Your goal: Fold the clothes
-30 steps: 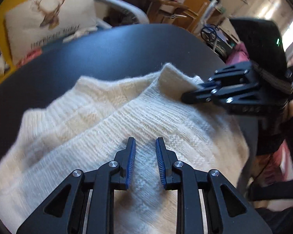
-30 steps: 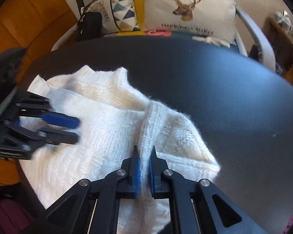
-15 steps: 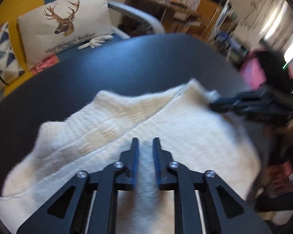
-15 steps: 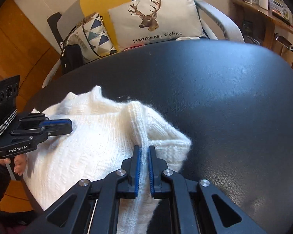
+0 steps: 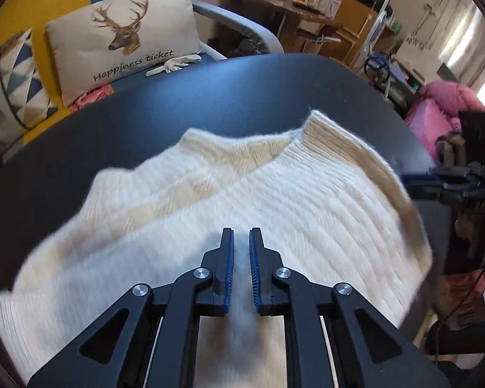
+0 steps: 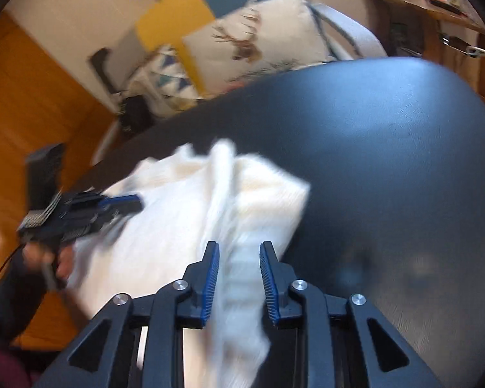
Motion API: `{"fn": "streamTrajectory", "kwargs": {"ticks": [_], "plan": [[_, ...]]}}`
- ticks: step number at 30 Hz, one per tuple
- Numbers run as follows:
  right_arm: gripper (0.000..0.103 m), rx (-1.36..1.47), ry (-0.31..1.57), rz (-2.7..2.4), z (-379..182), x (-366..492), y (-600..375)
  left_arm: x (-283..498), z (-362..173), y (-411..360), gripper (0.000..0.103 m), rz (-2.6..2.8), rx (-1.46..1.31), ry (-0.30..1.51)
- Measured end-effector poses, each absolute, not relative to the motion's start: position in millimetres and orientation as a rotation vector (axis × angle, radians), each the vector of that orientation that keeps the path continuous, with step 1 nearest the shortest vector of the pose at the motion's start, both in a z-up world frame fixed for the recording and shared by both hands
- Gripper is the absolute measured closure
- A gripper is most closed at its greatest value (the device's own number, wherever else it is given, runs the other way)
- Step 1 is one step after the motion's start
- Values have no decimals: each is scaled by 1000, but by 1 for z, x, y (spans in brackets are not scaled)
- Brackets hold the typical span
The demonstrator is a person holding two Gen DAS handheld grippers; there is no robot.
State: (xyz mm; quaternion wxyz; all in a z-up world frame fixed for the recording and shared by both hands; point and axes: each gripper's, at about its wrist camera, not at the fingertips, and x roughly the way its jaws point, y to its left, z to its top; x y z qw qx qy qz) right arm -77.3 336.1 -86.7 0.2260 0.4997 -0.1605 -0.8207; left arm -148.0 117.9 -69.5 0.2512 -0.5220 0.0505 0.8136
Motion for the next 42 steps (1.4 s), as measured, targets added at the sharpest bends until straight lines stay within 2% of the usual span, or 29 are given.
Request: {"fn": "streamTrajectory", "kwargs": {"ticks": [4, 8, 11, 14, 16, 17, 19, 21, 23, 25, 32, 35, 36, 37, 38, 39, 40, 41, 42], "plan": [[75, 1489, -362, -2221, -96, -36, 325, -119, -68, 90, 93, 2230, -1417, 126], [76, 1582, -364, -2211, -114, -25, 313, -96, -68, 71, 93, 2265, -1420, 101], [95, 1560, -278, -2246, -105, -22, 298, -86, -70, 53, 93, 2295, -1436, 46], [97, 1614, -217, -2262, -106, -18, 298, -92, -66, 32, 93, 2323, -1427, -15], [95, 1653, -177, -2271, -106, -16, 298, -98, -62, 17, 93, 2342, -1416, -54], [91, 1632, -187, -2291, -99, -18, 298, -102, -60, 10, 93, 2351, -1410, -74], [74, 1538, -150, -2416, -71, -28, 295, -108, -57, -4, 90, 2368, -1398, -114], [74, 1424, -139, -2460, -43, -46, 285, -114, -53, -19, 86, 2385, -1386, -154], [71, 1331, -127, -2418, -24, -72, 267, -122, -50, -31, 75, 2395, -1373, -181], [69, 1304, -21, -2318, -22, -105, 235, -137, -49, -28, 75, 2371, -1355, -129], [67, 1384, 418, -1991, -61, -173, 131, -180, -79, -8, 71, 2173, -1420, 151], [64, 1467, 529, -1888, -85, -186, 116, -186, -96, -1, 64, 2088, -1445, 229], [63, 1486, 531, -1869, -90, -189, 115, -188, -98, -1, 62, 2089, -1434, 228], [62, 1502, 526, -1854, -96, -192, 114, -190, -99, -2, 55, 2094, -1431, 212], [62, 1504, 503, -1857, -97, -193, 116, -192, -101, -4, 55, 2094, -1438, 183], [64, 1503, 476, -1864, -97, -193, 118, -192, -103, -5, 55, 2098, -1438, 155], [71, 1490, 459, -1872, -97, -191, 119, -191, -104, -4, 59, 2111, -1424, 153], [76, 1473, 444, -1880, -97, -187, 121, -187, -104, -2, 79, 2128, -1399, 170], [78, 1460, 433, -1892, -96, -184, 123, -183, -103, 0, 90, 2145, -1374, 188]]}}
